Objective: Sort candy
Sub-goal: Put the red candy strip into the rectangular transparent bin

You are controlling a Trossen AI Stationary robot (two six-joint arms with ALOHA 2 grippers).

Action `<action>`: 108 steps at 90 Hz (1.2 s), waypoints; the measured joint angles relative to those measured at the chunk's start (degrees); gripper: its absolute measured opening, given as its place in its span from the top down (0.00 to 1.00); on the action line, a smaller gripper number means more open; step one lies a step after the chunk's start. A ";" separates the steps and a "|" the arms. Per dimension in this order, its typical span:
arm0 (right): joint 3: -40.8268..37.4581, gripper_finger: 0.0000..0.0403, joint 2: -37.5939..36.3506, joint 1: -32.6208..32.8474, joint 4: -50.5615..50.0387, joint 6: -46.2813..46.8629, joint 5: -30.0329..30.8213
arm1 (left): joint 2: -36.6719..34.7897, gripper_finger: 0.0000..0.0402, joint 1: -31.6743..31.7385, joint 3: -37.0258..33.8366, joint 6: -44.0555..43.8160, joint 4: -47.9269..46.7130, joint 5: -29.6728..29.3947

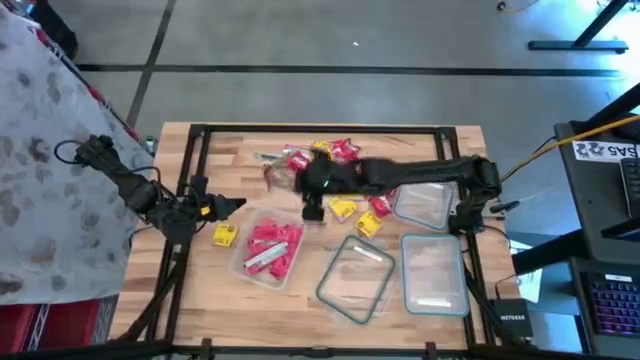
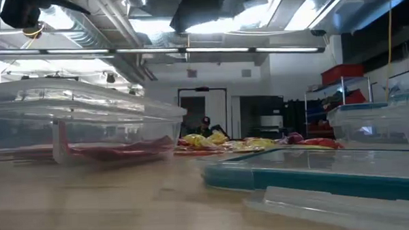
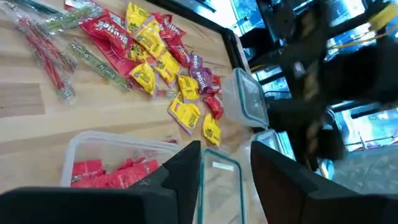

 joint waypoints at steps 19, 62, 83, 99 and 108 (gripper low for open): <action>0.01 0.62 -4.37 -5.75 0.48 2.53 0.32 | 0.02 0.69 0.00 0.00 0.02 0.01 -0.18; -1.32 0.62 -0.73 -16.01 -9.57 18.12 -8.29 | 0.07 0.69 0.00 0.00 0.94 -0.46 -0.26; -1.39 0.57 6.03 -15.61 -6.08 20.60 -17.99 | 0.07 0.69 0.03 0.00 0.03 -2.01 -0.66; -1.40 0.52 11.26 -14.91 0.68 22.95 -17.39 | 0.07 0.69 0.60 0.00 -0.72 -1.38 -0.71; -1.39 0.52 14.76 -14.99 5.17 26.28 -17.35 | 0.07 0.69 1.05 0.00 -1.30 -1.42 -0.62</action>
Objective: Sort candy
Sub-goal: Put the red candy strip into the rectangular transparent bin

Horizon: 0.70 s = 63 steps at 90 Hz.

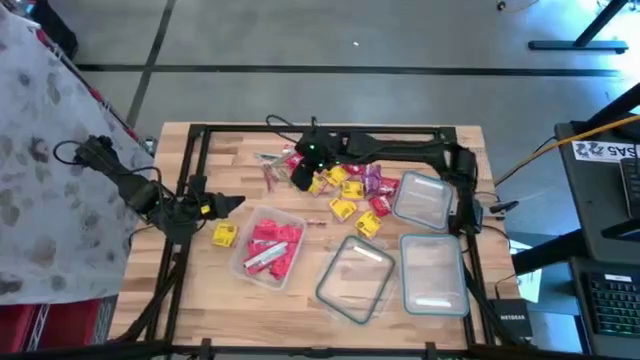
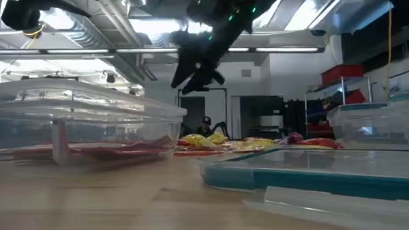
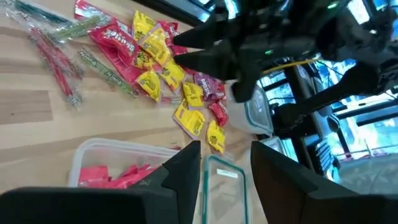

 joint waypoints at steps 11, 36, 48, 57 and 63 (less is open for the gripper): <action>-0.02 0.52 3.77 0.41 7.82 7.31 -2.73 | 0.00 0.69 0.46 0.00 -0.34 0.45 0.56; 0.02 0.52 6.08 1.41 7.65 8.35 7.10 | 0.00 0.69 0.95 0.00 -0.96 0.21 2.29; 0.01 0.52 7.08 1.20 1.63 8.45 12.16 | 0.00 0.69 1.01 0.00 -1.04 0.00 2.31; 0.02 0.52 8.16 1.33 0.33 8.44 13.67 | 0.00 0.69 1.01 0.00 -1.21 -0.08 2.32; 0.00 0.52 8.77 1.40 -1.00 8.42 13.68 | 0.00 0.69 1.01 0.00 -1.21 -0.14 2.34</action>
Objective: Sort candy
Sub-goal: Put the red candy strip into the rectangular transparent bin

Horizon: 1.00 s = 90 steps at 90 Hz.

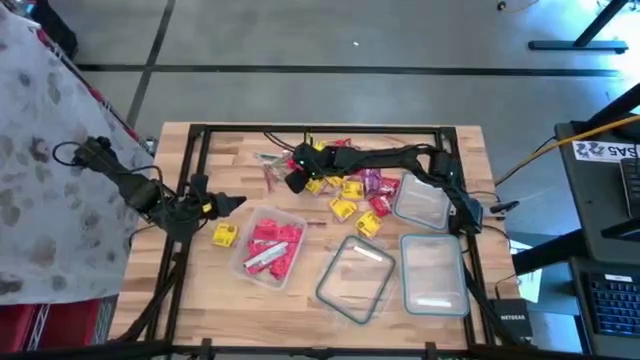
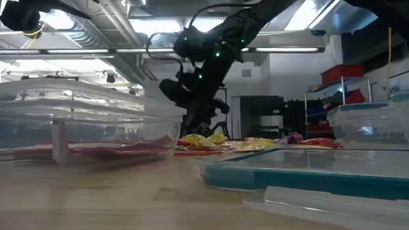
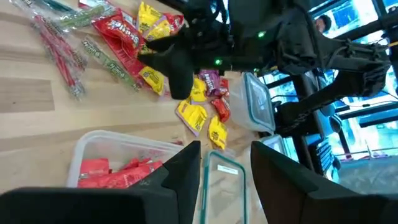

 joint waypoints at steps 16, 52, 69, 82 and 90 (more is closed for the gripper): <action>0.09 0.52 2.71 -0.12 -4.30 2.38 1.23 | 0.04 0.69 0.00 0.00 -0.02 0.17 0.01; -0.01 0.52 0.87 2.16 -14.18 -2.38 1.86 | 0.77 0.69 0.22 0.00 -1.23 0.21 1.27; 0.23 0.52 2.59 2.19 -12.32 0.07 -0.33 | 2.12 0.69 0.48 0.00 -2.04 0.25 2.13; 0.42 0.52 4.95 2.49 -11.62 3.25 -1.57 | 3.18 0.69 0.63 0.00 -3.32 0.33 4.63; 0.50 0.55 5.80 3.29 -11.59 4.02 0.20 | 3.72 0.69 0.81 0.00 -3.96 0.41 5.95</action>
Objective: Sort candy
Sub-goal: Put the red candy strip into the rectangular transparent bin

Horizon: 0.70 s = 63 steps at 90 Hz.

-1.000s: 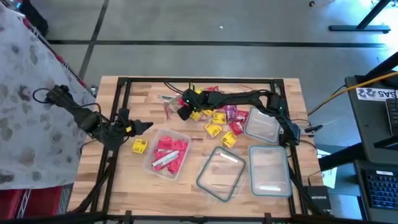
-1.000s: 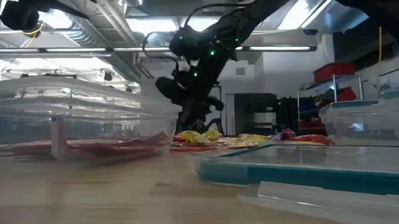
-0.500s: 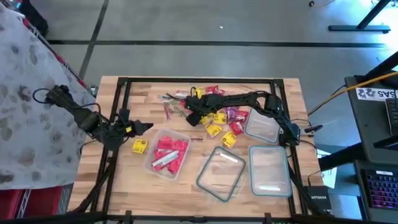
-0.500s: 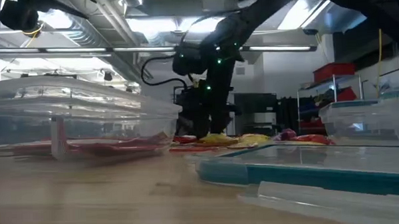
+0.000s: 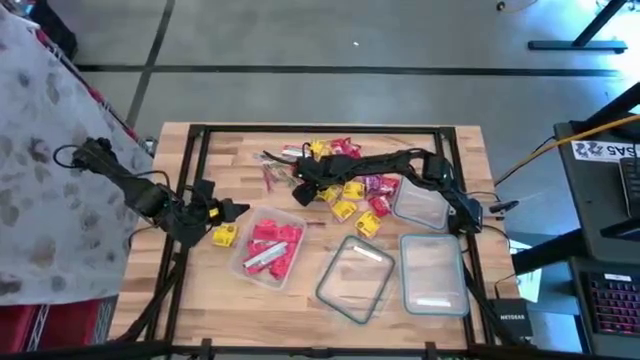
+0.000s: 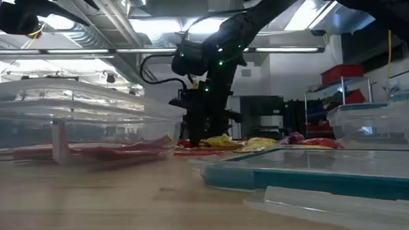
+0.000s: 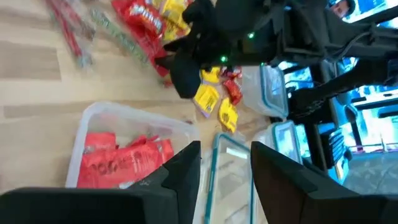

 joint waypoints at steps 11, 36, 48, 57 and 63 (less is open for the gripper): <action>-0.43 0.70 0.09 1.05 0.55 -0.56 1.79 | 0.23 0.69 0.04 0.00 -0.54 -0.08 0.13; 1.01 0.96 -2.14 1.96 -4.64 -8.97 -1.16 | 0.27 0.69 0.04 0.00 -0.11 -0.02 0.01; 3.54 0.99 -5.56 1.42 -13.96 -15.20 -7.27 | 0.27 0.69 0.04 0.00 -0.06 -0.05 -0.20; 8.36 0.98 -7.71 0.43 -23.27 -17.53 -15.78 | 0.27 0.69 0.04 0.00 -0.04 -0.04 -0.63; 11.59 0.98 -7.79 -0.26 -30.62 -19.47 -20.88 | 0.27 0.69 0.04 0.00 -0.08 0.02 -0.68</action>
